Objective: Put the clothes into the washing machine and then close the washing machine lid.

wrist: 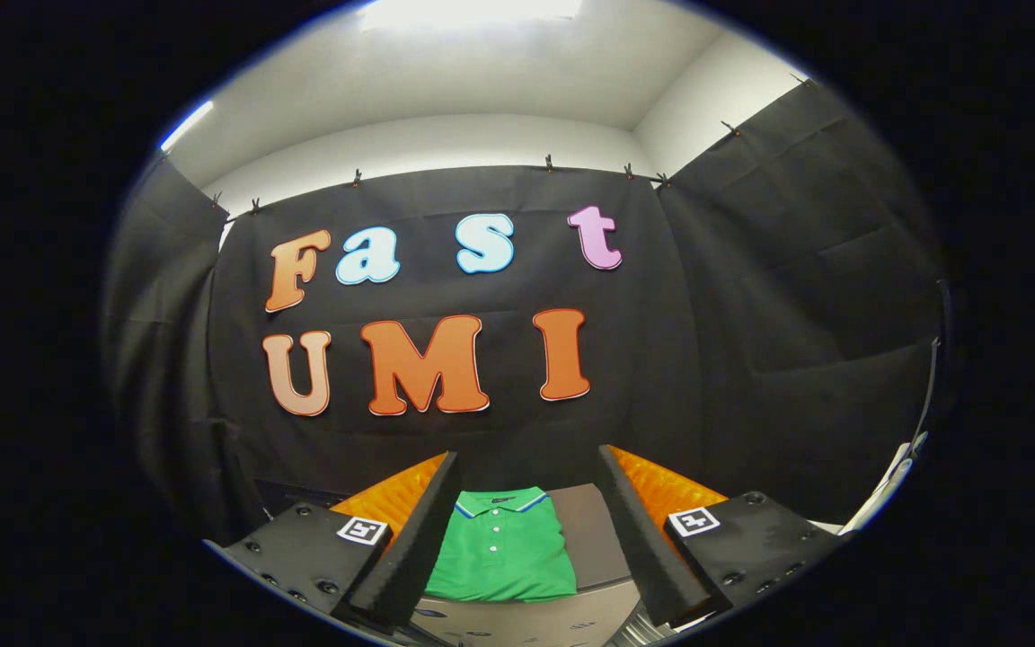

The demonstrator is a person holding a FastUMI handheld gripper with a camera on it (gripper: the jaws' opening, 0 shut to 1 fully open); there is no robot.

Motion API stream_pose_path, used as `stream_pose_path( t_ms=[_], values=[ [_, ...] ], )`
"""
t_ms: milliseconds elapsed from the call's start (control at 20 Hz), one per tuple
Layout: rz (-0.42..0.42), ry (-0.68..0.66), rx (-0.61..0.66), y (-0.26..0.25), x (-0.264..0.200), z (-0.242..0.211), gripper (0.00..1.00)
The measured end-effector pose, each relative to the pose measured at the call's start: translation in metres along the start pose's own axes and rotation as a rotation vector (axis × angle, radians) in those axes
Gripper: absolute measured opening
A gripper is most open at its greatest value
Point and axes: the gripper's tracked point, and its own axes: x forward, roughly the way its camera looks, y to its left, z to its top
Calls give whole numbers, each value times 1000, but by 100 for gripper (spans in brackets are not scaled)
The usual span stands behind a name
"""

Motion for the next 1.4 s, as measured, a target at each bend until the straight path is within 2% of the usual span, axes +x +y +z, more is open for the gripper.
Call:
stream_pose_path(
  t_ms=[100,200,350,500,800,1050,1400],
  values=[
    [-21,-16,38,1,7,4,98],
    [-44,-12,9,-1,15,-2,98],
    [-19,27,-86,12,30,-14,98],
    [34,76,-85,31,53,-14,98],
    [149,367,-70,60,123,-60,98],
    [153,586,-92,72,174,-105,98],
    [137,867,-126,73,199,-179,99]
  ],
)
